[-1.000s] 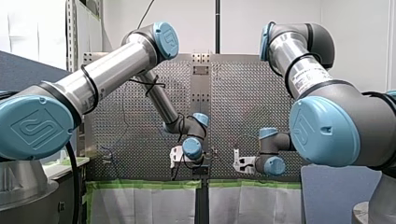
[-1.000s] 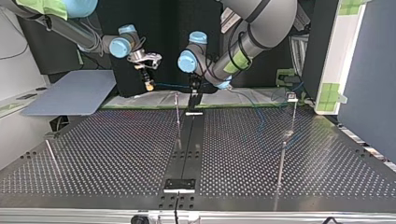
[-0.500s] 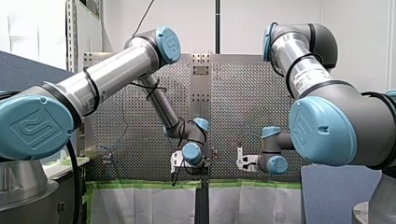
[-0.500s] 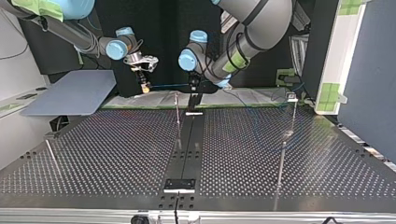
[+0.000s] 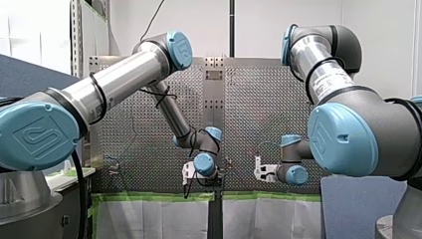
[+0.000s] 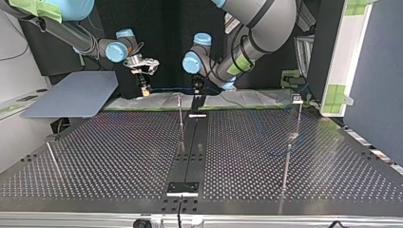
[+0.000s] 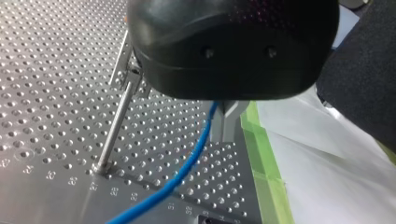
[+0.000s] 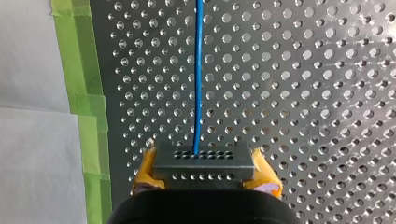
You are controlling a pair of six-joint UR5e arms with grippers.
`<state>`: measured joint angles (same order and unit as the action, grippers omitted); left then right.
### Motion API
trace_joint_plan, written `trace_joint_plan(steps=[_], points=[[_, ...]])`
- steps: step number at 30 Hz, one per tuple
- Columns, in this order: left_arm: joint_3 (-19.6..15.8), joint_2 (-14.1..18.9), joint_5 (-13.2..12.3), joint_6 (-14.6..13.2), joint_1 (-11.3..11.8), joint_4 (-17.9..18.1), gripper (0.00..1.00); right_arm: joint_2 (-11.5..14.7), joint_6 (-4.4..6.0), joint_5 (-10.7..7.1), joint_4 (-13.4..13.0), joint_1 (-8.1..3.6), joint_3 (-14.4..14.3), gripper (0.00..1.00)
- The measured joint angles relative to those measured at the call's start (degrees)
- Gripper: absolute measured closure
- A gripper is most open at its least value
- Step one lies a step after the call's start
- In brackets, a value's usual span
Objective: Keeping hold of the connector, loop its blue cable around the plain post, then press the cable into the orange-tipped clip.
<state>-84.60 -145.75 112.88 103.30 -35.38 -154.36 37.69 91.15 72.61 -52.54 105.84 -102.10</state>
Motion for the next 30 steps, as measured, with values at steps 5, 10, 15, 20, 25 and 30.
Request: trace_joint_plan(steps=[5,10,15,20,25,30], points=[[0.1,0.0,-0.1,-0.1,0.1,-0.1,1.00,0.0,-0.24,-0.02,0.0,-0.10,0.0,1.00],[0.1,0.1,0.7,-0.8,-0.3,-0.7,1.00,0.0,-0.59,-0.01,0.0,-0.09,0.0,1.00],[0.1,0.1,2.2,-2.3,-0.9,-2.1,1.00,0.1,-1.31,0.02,0.3,-0.12,0.0,1.00],[0.0,0.9,3.6,-2.9,-1.8,-2.8,1.00,0.1,-3.64,0.15,1.4,-0.12,0.0,1.00],[-0.2,2.4,3.9,-3.0,-2.6,-3.3,1.00,1.0,-5.65,-0.17,2.0,-0.12,-0.7,1.00],[-0.2,3.5,3.7,-2.8,-3.0,-3.6,1.00,2.5,-5.94,-0.13,2.4,-0.18,-1.2,1.00]])
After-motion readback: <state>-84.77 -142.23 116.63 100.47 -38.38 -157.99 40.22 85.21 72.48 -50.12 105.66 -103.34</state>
